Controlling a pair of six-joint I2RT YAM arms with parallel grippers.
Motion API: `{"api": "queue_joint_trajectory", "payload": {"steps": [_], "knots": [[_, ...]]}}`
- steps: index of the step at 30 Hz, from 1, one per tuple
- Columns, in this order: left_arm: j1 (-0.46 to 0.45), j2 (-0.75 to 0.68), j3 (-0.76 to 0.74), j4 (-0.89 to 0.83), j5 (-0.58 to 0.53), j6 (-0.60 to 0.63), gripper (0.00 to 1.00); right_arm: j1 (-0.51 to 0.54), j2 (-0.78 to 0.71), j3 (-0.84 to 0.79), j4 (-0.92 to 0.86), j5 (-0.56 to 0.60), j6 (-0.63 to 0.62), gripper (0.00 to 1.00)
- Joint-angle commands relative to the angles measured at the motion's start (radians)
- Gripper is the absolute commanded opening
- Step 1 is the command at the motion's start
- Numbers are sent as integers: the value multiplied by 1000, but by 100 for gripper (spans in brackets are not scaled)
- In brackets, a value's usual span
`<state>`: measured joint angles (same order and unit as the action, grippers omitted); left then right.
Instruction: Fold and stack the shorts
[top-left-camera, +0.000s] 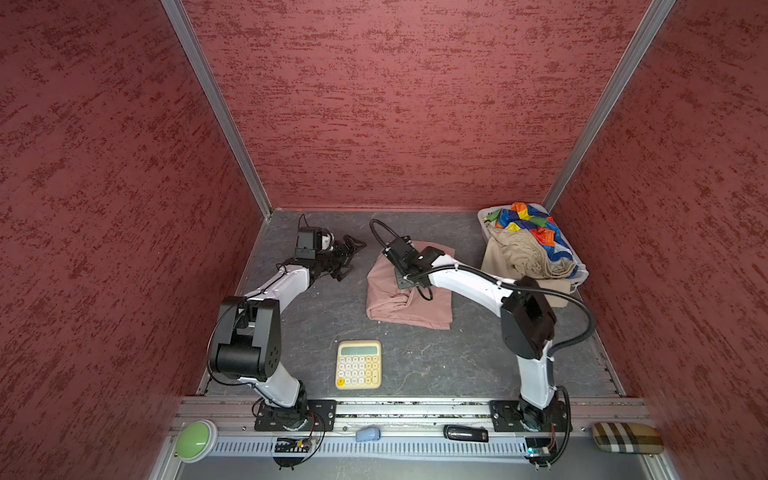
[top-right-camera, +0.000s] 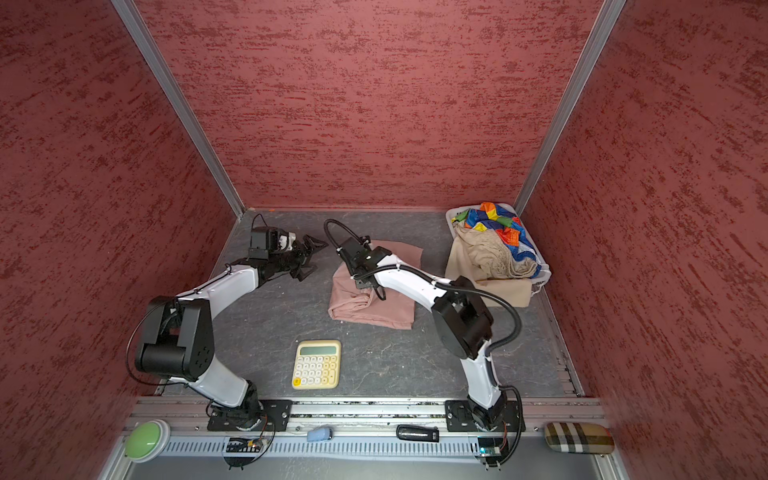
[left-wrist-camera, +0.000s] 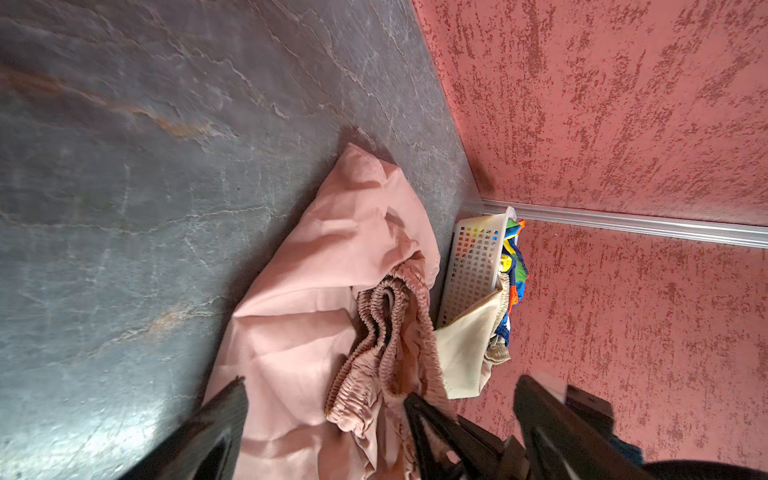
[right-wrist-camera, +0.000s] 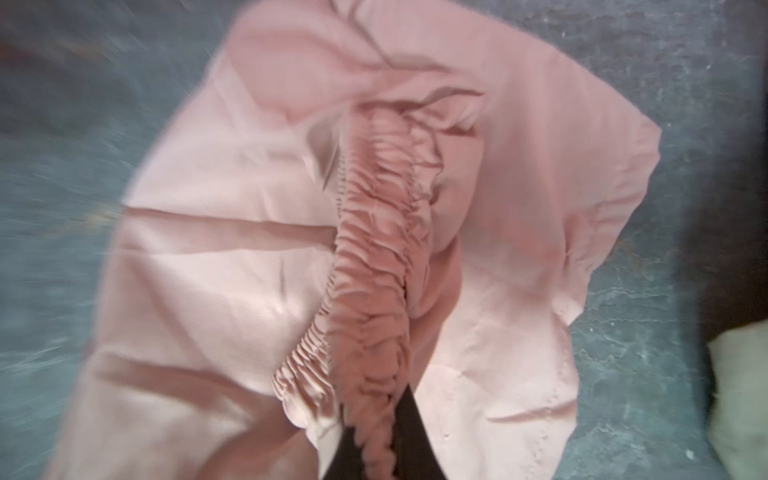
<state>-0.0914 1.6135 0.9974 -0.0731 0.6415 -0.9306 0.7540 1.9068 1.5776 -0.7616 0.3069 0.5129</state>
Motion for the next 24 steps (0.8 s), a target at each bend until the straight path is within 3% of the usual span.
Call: {"api": "queue_joint_trajectory", "payload": {"steps": [1,7,12,16,22,24], "knots": [[-26,6,8,23,4,-2,99,-92,-183,-177,205,-182,73,9],[-115,81,41,57,-16,-26,99,-229,-311,-610,537,-389,165,9],[-194,168,109,113,-11,-69,100,-286,-283,-759,675,-430,198,11],[-255,232,170,158,1,-93,99,-305,-290,-749,636,-422,183,32],[-291,312,201,258,18,-175,99,-272,-449,-625,351,-157,130,98],[-300,344,211,303,31,-222,99,-236,-449,-561,294,-131,123,99]]}}
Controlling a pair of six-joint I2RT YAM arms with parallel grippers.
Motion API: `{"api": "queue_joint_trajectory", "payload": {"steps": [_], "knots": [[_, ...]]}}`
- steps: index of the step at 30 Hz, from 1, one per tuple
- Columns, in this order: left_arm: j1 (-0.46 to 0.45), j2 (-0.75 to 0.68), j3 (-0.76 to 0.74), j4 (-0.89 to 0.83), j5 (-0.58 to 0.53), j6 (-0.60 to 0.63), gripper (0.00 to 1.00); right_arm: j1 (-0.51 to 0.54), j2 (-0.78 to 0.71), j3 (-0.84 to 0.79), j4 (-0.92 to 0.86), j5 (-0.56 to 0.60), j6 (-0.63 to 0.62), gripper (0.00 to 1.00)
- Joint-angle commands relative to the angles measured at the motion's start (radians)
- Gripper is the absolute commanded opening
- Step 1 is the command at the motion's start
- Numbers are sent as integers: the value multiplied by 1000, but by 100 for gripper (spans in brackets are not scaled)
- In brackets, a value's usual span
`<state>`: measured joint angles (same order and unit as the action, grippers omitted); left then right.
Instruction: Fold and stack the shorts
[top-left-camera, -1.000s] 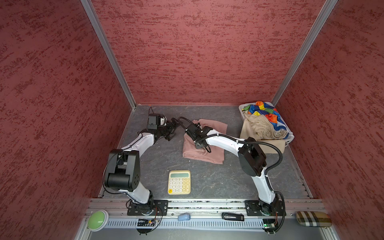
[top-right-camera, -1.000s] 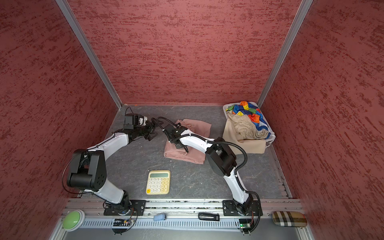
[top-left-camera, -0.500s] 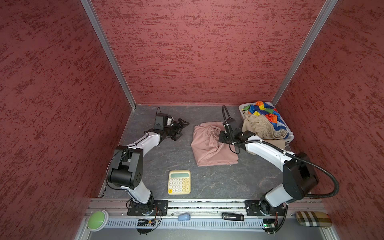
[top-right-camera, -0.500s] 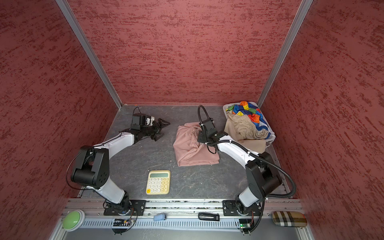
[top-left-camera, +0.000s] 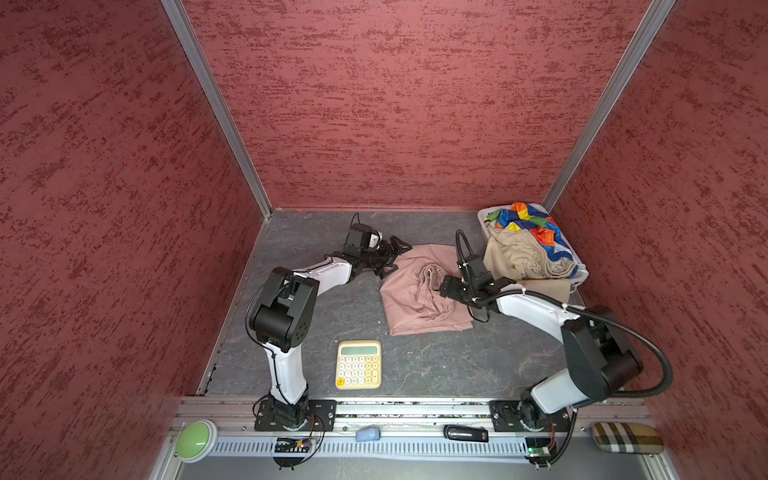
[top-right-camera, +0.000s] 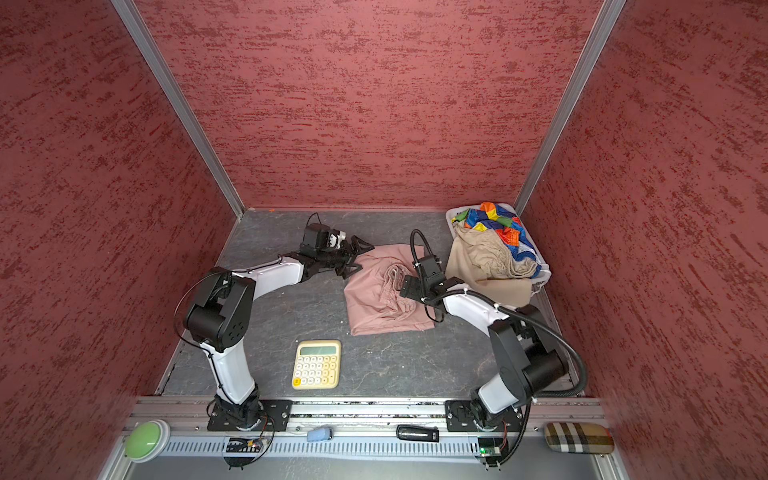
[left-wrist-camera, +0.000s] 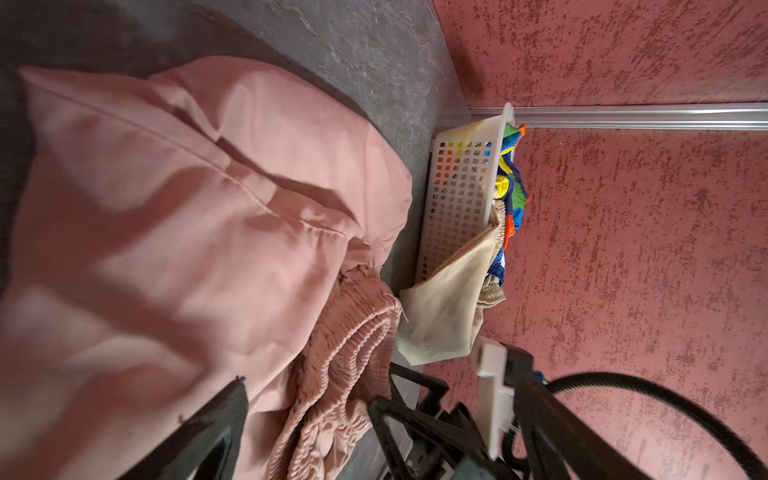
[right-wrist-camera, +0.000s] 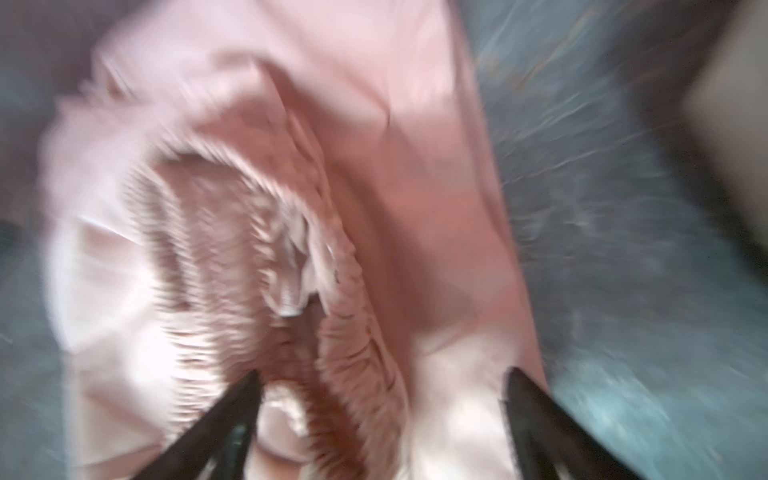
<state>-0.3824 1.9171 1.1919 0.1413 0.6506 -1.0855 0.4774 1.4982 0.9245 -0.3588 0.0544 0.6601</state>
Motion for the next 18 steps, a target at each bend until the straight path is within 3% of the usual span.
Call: {"api": "queue_joint_trajectory", "payload": {"steps": [1,4,8,18], "knots": [[-9,60,15,118,25,-97,99,74,-31,123,-121,141,-27,99],[0,108,3,180,15,-154,99,193,60,208,-144,231,-45,99],[33,135,-12,200,-10,-163,99,266,214,288,-170,298,-57,99],[73,264,6,237,-12,-177,99,276,377,365,-227,467,-96,99]]}}
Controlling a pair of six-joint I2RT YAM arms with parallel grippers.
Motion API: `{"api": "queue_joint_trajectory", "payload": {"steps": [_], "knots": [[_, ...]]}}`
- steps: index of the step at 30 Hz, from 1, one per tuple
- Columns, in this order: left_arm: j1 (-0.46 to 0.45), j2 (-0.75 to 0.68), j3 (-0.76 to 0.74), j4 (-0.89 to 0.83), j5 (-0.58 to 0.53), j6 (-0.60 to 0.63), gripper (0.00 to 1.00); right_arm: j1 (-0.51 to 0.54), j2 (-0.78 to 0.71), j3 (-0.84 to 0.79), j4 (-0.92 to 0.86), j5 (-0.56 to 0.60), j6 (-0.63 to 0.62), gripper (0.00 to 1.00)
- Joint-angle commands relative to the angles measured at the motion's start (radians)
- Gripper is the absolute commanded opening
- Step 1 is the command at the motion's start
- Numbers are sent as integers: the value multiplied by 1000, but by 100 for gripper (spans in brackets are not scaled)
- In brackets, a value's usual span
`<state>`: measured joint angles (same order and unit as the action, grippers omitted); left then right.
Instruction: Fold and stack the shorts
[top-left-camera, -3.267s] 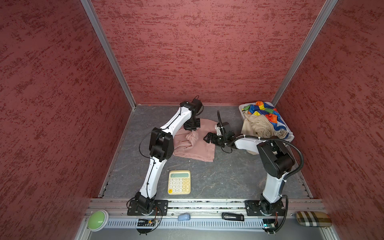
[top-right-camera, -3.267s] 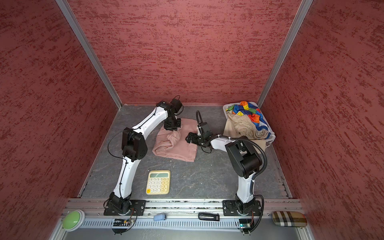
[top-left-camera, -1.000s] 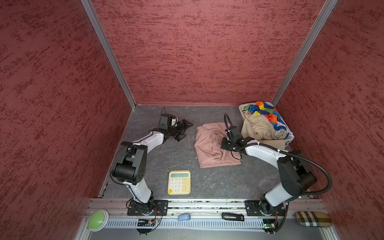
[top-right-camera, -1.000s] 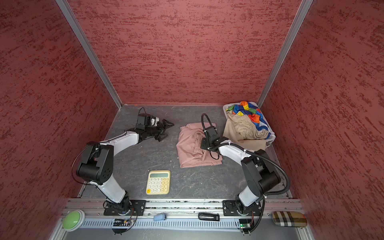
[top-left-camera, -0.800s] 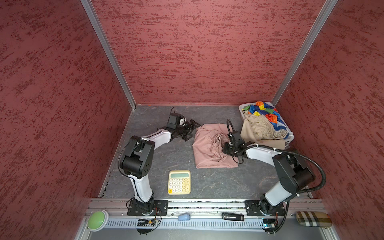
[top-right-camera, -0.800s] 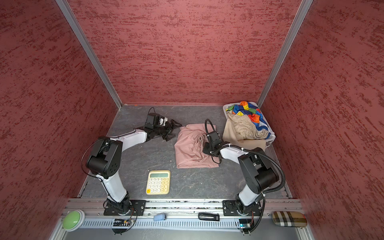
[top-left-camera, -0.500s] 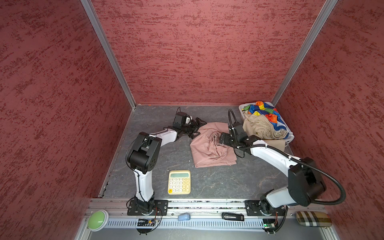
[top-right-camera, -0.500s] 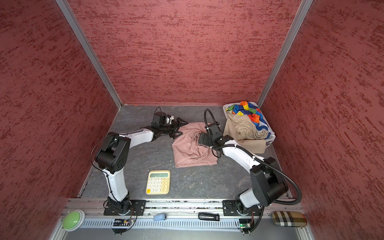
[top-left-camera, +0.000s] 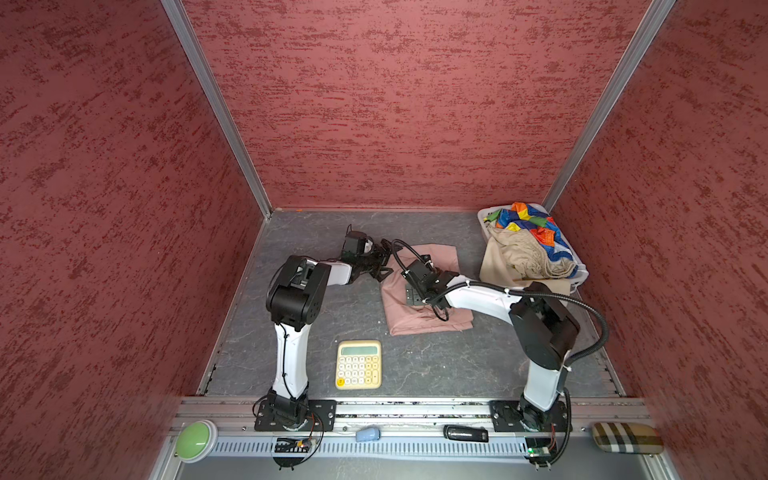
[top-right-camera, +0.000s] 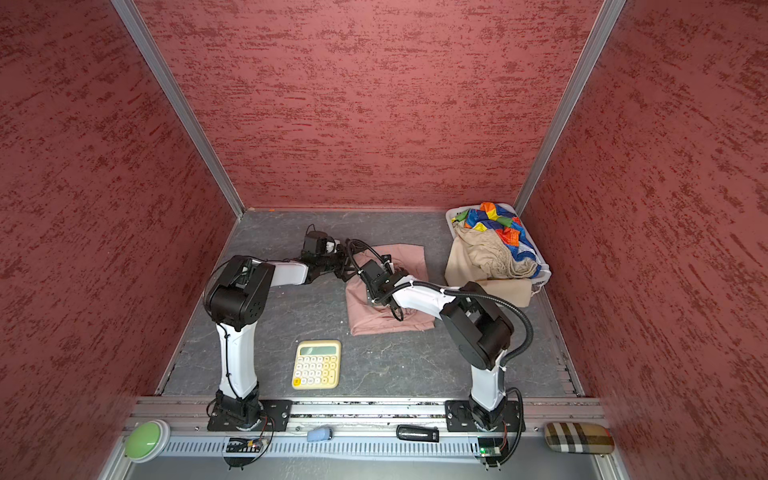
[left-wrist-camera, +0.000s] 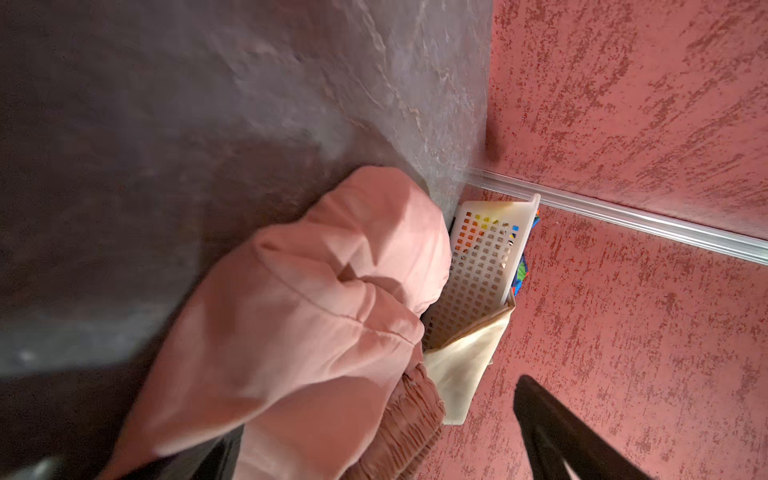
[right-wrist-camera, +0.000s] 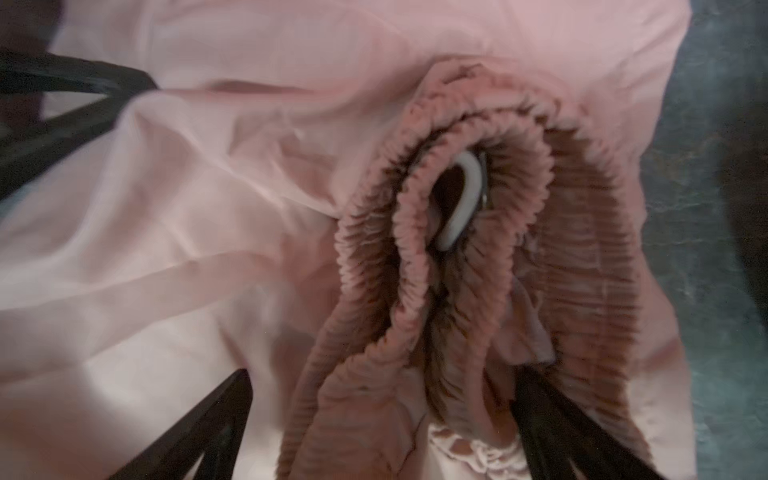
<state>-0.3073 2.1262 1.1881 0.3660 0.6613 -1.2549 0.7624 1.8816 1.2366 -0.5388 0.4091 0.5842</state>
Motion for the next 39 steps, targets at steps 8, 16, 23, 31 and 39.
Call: {"api": "queue_joint_trajectory", "payload": {"steps": [8,16,23,31,39], "knots": [[8,134,47,-27,-35,2,99,-77,-118,3,-82,132,-42,99],[49,153,80,-72,-25,37,99,-219,-342,-233,-81,117,-65,99],[62,67,176,-35,82,13,99,-206,-418,-128,-62,-64,-44,99],[69,-154,-20,146,122,-209,99,-88,-141,86,-76,-61,-81,99],[-18,-112,-343,508,85,-413,100,-118,-126,-33,-27,-68,-77,99]]}}
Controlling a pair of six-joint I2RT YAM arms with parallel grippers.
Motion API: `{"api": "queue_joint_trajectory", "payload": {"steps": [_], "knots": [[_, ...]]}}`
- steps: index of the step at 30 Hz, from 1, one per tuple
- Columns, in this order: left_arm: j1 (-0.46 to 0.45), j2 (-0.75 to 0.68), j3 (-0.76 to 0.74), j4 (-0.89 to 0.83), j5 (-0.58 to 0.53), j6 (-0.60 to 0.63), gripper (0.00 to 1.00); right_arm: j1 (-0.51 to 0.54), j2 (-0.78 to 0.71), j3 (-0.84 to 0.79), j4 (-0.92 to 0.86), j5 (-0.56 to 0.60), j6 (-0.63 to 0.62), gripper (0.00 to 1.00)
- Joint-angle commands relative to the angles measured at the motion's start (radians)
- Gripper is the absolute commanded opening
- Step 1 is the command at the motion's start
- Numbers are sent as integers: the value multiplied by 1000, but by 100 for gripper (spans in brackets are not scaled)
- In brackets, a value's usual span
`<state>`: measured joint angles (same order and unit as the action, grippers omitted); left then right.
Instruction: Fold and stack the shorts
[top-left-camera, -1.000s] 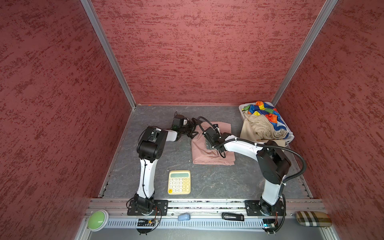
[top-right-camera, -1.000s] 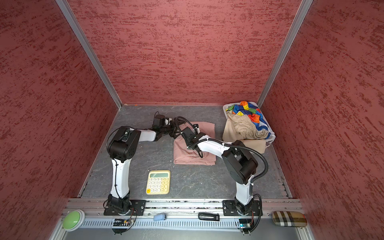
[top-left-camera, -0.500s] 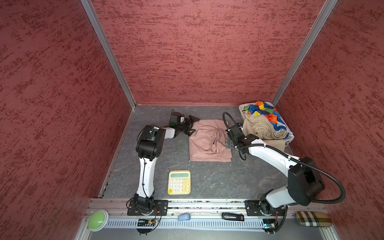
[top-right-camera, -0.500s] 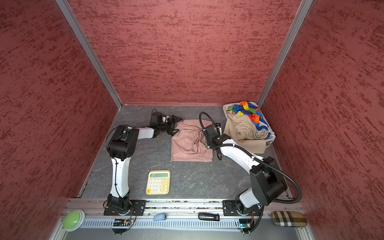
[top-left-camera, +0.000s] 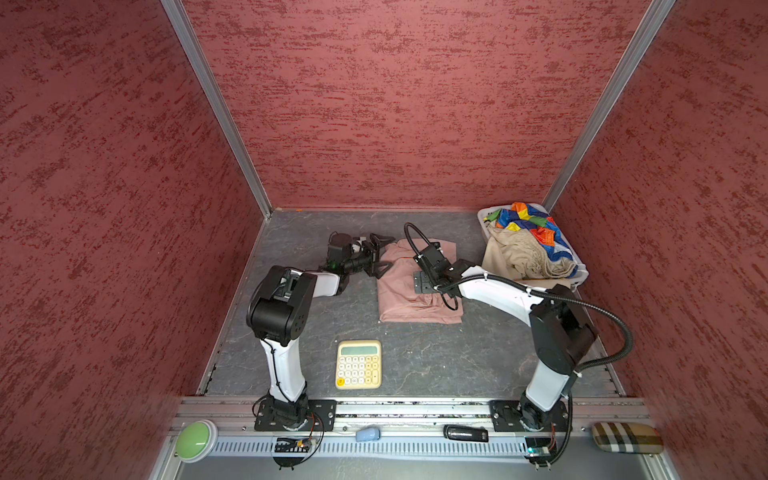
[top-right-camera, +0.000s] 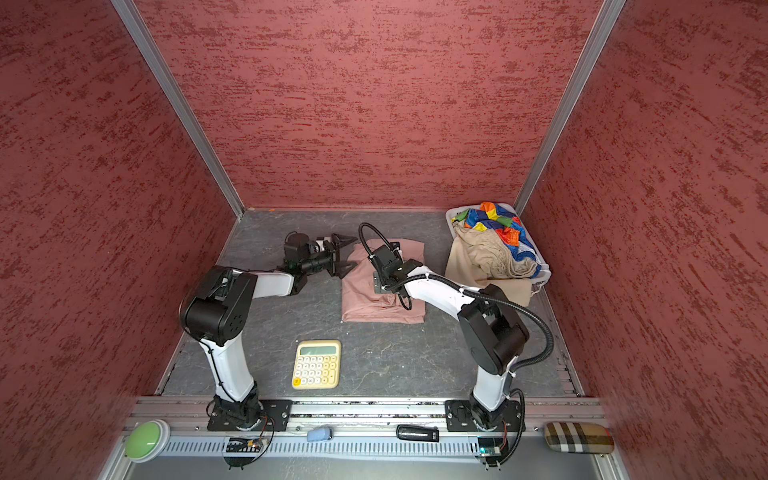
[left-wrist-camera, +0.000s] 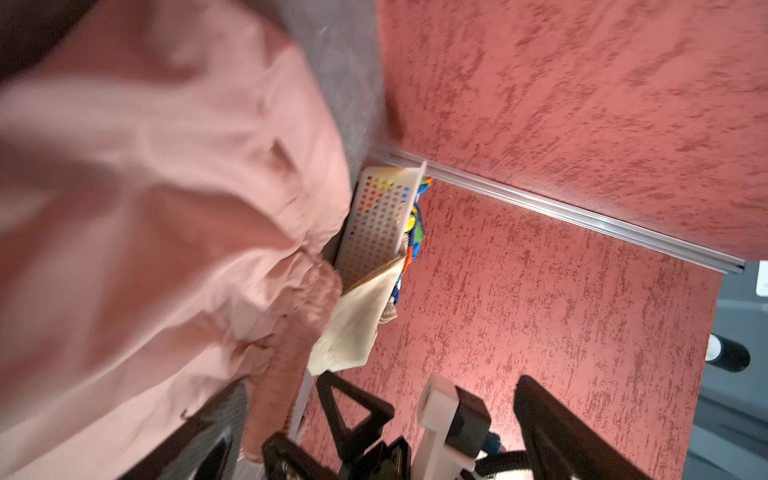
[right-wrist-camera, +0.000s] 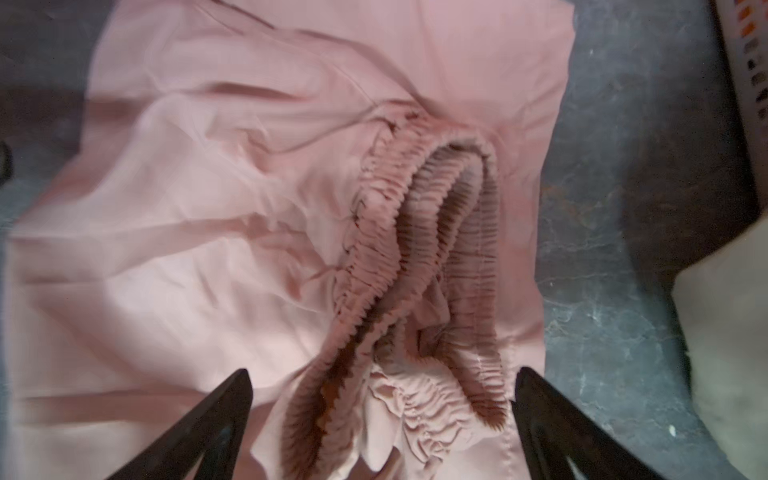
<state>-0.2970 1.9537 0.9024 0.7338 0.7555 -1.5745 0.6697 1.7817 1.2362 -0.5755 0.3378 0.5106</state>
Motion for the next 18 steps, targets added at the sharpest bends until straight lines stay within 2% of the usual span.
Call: {"api": "queue_joint_trajectory", "payload": {"steps": [1,6,13,18], "knots": [[-37,83,-78,179,-14,-112,99,-38,-44,-60,17,1,0,99],[-44,134,-130,215,-27,-92,99,-107,-117,-200,73,-29,3,99],[-9,63,-126,59,-17,46,99,-172,-129,-331,123,-41,-10,99],[-2,-85,22,-245,15,255,99,-181,-185,-297,88,-51,-43,99]]}}
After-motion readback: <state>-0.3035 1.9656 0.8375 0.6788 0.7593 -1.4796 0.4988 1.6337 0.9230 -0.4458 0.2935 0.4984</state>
